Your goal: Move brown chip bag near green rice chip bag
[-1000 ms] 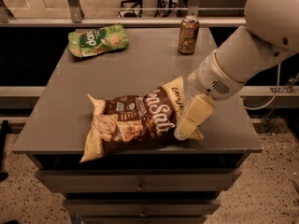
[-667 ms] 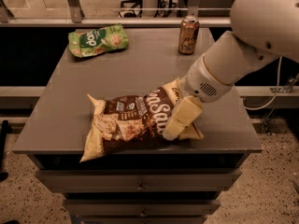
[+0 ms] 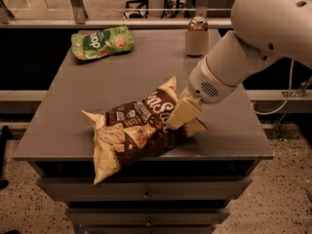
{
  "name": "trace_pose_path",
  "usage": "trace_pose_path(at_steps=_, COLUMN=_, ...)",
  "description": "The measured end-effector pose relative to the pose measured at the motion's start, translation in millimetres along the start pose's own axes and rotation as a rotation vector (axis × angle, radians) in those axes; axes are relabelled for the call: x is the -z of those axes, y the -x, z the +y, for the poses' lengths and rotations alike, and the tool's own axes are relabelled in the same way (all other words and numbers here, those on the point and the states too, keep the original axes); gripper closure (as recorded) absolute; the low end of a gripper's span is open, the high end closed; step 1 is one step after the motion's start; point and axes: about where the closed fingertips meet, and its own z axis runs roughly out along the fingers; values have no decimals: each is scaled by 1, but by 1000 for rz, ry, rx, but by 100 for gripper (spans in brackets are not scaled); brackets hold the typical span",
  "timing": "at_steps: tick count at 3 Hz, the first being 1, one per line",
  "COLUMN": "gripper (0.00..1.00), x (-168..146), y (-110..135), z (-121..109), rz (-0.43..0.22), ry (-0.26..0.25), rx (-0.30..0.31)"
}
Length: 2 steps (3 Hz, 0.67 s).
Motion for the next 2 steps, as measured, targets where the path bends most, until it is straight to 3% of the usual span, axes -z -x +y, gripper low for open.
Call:
trace_pose_path(at_steps=1, gripper=85, x=26, y=-2, z=-24, rz=-3, ry=-91, rx=-42)
trace_pose_path(at_steps=2, gripper=100, x=25, y=-1, z=-22, rz=-2, ry=-88, rx=-38)
